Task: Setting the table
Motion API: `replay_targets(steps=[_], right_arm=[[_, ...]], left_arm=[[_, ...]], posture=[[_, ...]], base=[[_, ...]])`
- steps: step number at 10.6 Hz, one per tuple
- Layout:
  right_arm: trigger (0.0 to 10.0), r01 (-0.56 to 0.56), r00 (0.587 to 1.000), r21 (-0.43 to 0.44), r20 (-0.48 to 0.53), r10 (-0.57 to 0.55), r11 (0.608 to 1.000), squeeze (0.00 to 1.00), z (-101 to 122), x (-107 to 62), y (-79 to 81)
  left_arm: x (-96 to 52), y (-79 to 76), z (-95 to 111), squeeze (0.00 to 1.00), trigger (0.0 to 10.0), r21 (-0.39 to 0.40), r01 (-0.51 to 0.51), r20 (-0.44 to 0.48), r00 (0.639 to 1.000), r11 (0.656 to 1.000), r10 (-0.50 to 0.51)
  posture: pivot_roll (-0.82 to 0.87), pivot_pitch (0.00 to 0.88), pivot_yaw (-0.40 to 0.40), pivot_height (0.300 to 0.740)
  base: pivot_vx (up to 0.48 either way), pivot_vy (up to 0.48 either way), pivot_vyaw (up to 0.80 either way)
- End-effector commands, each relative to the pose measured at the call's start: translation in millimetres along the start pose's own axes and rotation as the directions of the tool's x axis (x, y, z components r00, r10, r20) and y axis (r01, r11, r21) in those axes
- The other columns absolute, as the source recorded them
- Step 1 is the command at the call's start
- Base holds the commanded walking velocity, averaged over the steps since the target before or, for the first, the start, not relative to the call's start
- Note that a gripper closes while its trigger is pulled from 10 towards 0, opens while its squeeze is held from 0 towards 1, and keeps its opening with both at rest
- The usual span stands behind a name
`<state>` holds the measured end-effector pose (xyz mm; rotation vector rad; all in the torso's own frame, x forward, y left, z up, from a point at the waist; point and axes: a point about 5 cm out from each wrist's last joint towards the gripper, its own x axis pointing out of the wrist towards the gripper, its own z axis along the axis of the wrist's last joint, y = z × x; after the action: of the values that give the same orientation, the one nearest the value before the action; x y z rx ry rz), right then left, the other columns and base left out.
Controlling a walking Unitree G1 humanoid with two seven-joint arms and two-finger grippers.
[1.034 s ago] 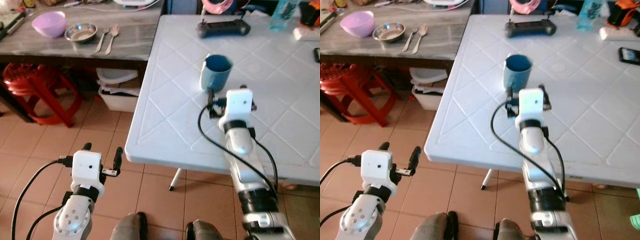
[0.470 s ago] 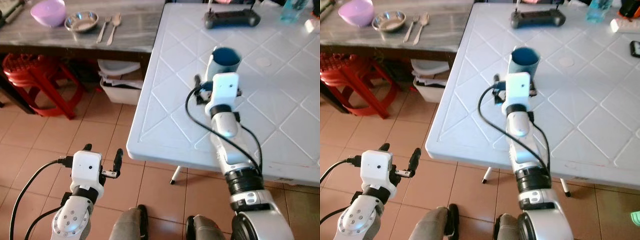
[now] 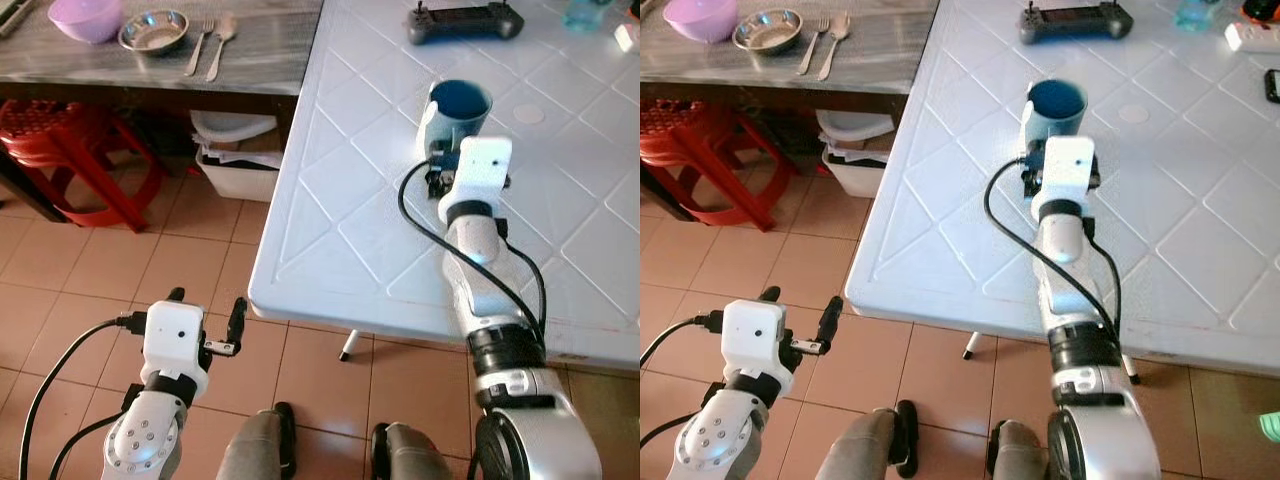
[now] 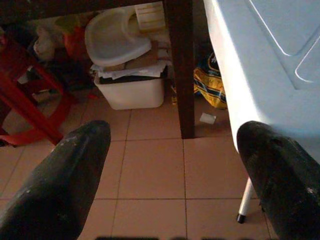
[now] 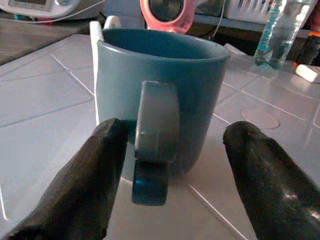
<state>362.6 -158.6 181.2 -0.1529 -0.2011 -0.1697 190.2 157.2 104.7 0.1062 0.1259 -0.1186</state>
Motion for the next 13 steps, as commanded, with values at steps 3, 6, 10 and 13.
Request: replay_targets(steps=[3, 6, 10, 13], right_arm=[[0.0, 0.015, 1.000, 0.002, 0.012, -0.015, 1.000, 0.00, 3, 5.2, -2.8], [0.0, 0.023, 1.000, 0.003, 0.014, -0.023, 1.000, 0.00, 1, 6.0, -3.8], [0.0, 0.013, 1.000, 0.003, 0.027, -0.013, 1.000, 0.00, -1, 3.4, -8.9], [0.0, -0.038, 0.998, 0.014, 0.041, 0.037, 0.999, 0.00, -5, -10.3, -13.7]], left_arm=[[-3.0, 2.6, 0, 0.00, 10.0, 0.013, -0.007, -0.007, 1.000, 1.000, 0.007], [-1.8, 5.6, 1, 0.00, 10.0, 0.026, -0.020, -0.003, 1.000, 0.999, 0.020], [4.0, 3.0, 4, 0.00, 10.0, 0.054, -0.030, 0.023, 0.999, 0.998, 0.029], [14.4, 5.1, 4, 0.00, 10.0, 0.038, -0.091, 0.048, 0.995, 0.995, 0.089]], posture=[[0.12, 0.243, 0.077, 0.740], [0.13, 0.243, 0.079, 0.740], [0.12, 0.233, 0.068, 0.740], [0.11, 0.164, 0.034, 0.740]], base=[[0.000, 0.000, 0.00], [0.000, 0.000, 0.00], [0.000, 0.000, 0.00], [0.000, 0.000, 0.00]])
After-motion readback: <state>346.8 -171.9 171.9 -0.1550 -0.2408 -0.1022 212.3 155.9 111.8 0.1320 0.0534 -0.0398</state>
